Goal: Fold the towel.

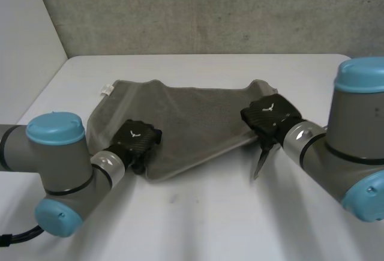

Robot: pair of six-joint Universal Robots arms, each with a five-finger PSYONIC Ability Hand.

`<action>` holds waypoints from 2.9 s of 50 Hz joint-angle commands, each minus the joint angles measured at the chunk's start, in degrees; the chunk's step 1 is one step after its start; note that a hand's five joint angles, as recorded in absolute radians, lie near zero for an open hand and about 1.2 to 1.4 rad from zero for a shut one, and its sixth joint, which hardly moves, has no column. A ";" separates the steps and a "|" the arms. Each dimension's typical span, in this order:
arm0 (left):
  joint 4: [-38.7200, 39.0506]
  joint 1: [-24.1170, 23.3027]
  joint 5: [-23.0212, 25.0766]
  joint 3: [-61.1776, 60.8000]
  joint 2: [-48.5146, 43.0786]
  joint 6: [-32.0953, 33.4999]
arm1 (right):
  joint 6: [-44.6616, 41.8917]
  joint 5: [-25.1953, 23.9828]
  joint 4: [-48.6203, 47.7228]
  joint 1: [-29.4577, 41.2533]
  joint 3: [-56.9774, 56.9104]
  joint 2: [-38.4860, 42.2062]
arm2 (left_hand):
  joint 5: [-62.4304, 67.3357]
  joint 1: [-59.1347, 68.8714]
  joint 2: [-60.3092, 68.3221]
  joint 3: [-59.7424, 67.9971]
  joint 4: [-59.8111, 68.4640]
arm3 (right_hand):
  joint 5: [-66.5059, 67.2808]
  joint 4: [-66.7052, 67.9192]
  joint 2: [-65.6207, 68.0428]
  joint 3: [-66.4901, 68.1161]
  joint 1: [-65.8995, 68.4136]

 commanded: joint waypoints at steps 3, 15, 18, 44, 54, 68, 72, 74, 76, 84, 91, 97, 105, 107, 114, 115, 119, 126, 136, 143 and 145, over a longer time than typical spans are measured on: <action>0.77 0.19 -6.97 5.55 -2.49 -2.43 | 0.88 -0.67 0.48 -2.53 -0.24 -3.15 | 11.46 11.72 11.53 11.54 11.59 | 2.04 3.26 2.97 3.67 5.31; 0.24 1.25 -8.48 3.28 -2.85 -2.70 | 0.70 -0.41 0.13 -6.66 -1.12 -3.51 | 12.65 12.91 12.72 12.74 12.78 | 2.04 3.26 2.97 3.67 5.31; 0.50 1.25 -8.48 2.22 -2.67 -2.61 | 0.70 -0.41 0.04 -6.84 -1.12 -3.59 | 12.65 12.91 12.72 12.74 12.78 | 2.04 3.26 2.97 3.67 5.31; 0.24 10.21 -7.69 -3.14 2.33 -2.53 | 0.44 -0.23 -0.14 -7.11 -1.12 -2.89 | 42.03 42.29 42.11 42.12 42.17 | 2.04 3.26 2.97 3.67 5.31; 0.24 10.12 -7.51 -5.52 4.45 -2.53 | 0.79 -0.67 0.48 -6.93 -0.77 -0.35 | 48.12 48.38 48.19 48.21 48.25 | 2.04 3.26 2.97 3.67 5.31; -0.02 14.52 -7.60 -4.99 9.19 -2.44 | 1.67 -0.32 0.39 -10.62 1.43 4.32 | 48.12 48.38 48.19 48.21 48.25 | -24.98 -23.76 -24.05 -23.35 -21.71; -0.11 14.70 -7.60 -5.25 10.95 -2.53 | 2.64 -0.32 0.57 -11.32 2.05 4.40 | 48.12 48.38 48.19 48.21 48.25 | -24.98 -23.76 -24.05 -23.35 -21.71; -0.11 14.70 -7.51 -5.78 12.44 -2.61 | 3.51 -0.32 0.57 -11.94 2.40 4.40 | 48.12 48.38 48.19 48.21 48.25 | -24.98 -23.76 -24.05 -23.35 -21.71; -0.11 14.70 -7.51 -6.04 13.23 -2.61 | 3.78 -0.15 0.57 -12.03 2.31 4.14 | 48.12 48.38 48.19 48.21 48.25 | -24.98 -23.76 -24.05 -23.35 -21.71; -0.20 15.31 -7.51 -7.01 15.00 -2.61 | 3.78 -0.06 0.83 -12.47 1.96 1.77 | 48.12 48.38 48.19 48.21 48.25 | -24.98 -23.76 -24.05 -23.35 -21.71; -0.20 15.83 -7.51 -7.28 15.52 -2.70 | 3.52 0.03 2.14 -12.56 1.78 1.06 | 48.12 48.38 48.19 48.21 48.25 | -33.36 -32.14 -32.43 -31.72 -30.08; -0.20 18.21 -7.51 -7.36 16.40 -2.79 | 3.78 -0.32 6.54 -13.17 1.34 1.33 | 48.12 48.38 48.19 48.21 48.25 | -27.73 -26.51 -26.80 -26.09 -24.45; -1.25 18.56 -7.51 -7.36 17.37 -2.88 | 3.25 -1.02 7.78 -14.14 -1.82 0.19 | 48.12 48.38 48.19 48.21 48.25 | 2.04 3.26 2.97 3.67 5.31; -1.87 18.48 -7.42 -7.36 19.73 -2.97 | 2.55 -0.93 6.64 -15.10 -3.22 -3.83 | 48.12 48.38 48.19 48.21 48.25 | 2.04 3.26 2.97 3.67 5.31; -1.87 17.95 -7.42 -6.84 26.51 -3.23 | -0.53 -1.11 -1.37 -15.98 -2.87 -15.37 | 48.12 48.38 48.19 48.21 48.25 | 2.04 3.26 2.97 3.67 5.31; -1.78 18.03 -7.42 -6.92 27.90 -3.32 | -1.57 -1.11 -2.50 -15.63 -2.18 -17.46 | 48.12 48.38 48.19 48.21 48.25 | 2.04 3.26 2.97 3.67 5.31; -1.96 17.69 -7.42 -7.89 28.79 -3.32 | -8.14 -0.94 -0.50 -15.28 0.98 -18.54 | 48.12 48.38 48.19 48.21 48.25 | 2.04 3.26 2.97 3.67 5.31; -1.78 17.51 -5.15 -11.66 27.31 -3.14 | -22.12 0.38 6.45 -14.84 3.98 -11.79 | 48.12 48.38 48.19 48.21 48.25 | 2.04 3.26 2.97 3.67 5.31; -2.92 17.42 -4.17 -13.78 26.33 -2.61 | -26.45 2.58 7.77 -15.89 4.77 -10.27 | 48.12 48.38 48.19 48.21 48.25 | 2.04 3.26 2.97 3.67 5.31; -8.36 17.68 -3.21 -15.80 31.68 -2.70 | -25.93 1.71 13.64 -15.98 4.77 -14.74 | 48.12 48.38 48.19 48.21 48.25 | 2.04 3.26 2.97 3.67 5.31; -9.52 17.68 -2.50 -16.42 33.28 -2.70 | -25.93 0.82 15.51 -16.07 4.95 -16.69 | 48.12 48.38 48.19 48.21 48.25 | 2.04 3.26 2.97 3.67 5.31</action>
